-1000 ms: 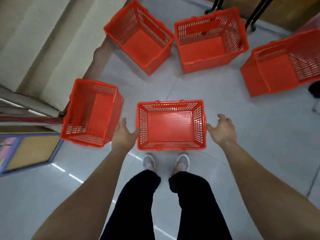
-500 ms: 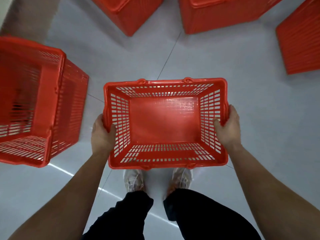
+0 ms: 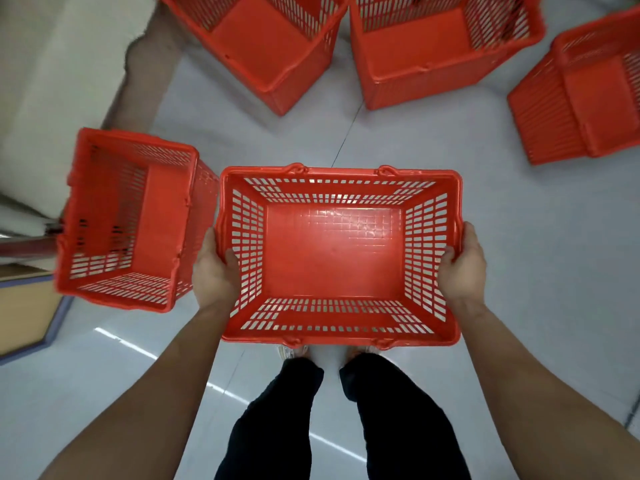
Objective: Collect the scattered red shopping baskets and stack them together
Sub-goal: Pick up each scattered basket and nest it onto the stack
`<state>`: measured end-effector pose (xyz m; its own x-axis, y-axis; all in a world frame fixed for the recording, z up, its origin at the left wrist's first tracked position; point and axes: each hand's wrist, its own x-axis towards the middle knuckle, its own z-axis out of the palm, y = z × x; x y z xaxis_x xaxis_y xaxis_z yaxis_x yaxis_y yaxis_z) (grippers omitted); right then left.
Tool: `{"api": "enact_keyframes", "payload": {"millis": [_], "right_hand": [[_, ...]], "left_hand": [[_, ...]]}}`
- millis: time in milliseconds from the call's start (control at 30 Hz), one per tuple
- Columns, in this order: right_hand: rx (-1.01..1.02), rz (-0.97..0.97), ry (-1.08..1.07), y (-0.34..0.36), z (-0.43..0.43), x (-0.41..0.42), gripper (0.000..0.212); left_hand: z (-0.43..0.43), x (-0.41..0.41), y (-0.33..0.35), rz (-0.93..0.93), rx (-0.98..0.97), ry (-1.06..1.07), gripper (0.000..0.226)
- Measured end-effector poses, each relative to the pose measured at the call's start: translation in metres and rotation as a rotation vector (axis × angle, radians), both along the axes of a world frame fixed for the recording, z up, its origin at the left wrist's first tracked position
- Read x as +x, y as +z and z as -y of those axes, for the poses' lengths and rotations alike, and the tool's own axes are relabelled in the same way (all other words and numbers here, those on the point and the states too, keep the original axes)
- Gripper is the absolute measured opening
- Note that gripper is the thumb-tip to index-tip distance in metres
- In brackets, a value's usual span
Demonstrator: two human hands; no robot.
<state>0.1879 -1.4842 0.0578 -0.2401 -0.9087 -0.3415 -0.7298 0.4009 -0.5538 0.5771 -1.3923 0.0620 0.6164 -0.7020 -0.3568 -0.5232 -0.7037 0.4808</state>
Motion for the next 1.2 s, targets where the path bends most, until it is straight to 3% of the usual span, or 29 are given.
{"api": "enact_keyframes", "payload": {"millis": [300, 500, 833, 1200], "right_hand": [[-0.039, 0.074, -0.102, 0.263, -0.014, -0.041, 0.045], [-0.133, 0.052, -0.293, 0.379, -0.062, -0.081, 0.054], [-0.316, -0.019, -0.738, 0.45, -0.2, -0.103, 0.05], [-0.414, -0.187, -1.315, 0.51, -0.406, -0.016, 0.048]], "left_hand": [[0.028, -0.017, 0.269, 0.052, -0.177, -0.178, 0.046], [0.064, -0.05, 0.393, 0.07, -0.315, -0.348, 0.042], [0.102, -0.122, 0.456, -0.285, -0.324, -0.676, 0.056], [0.069, -0.224, 0.487, -0.324, -0.351, -1.273, 0.049]]}}
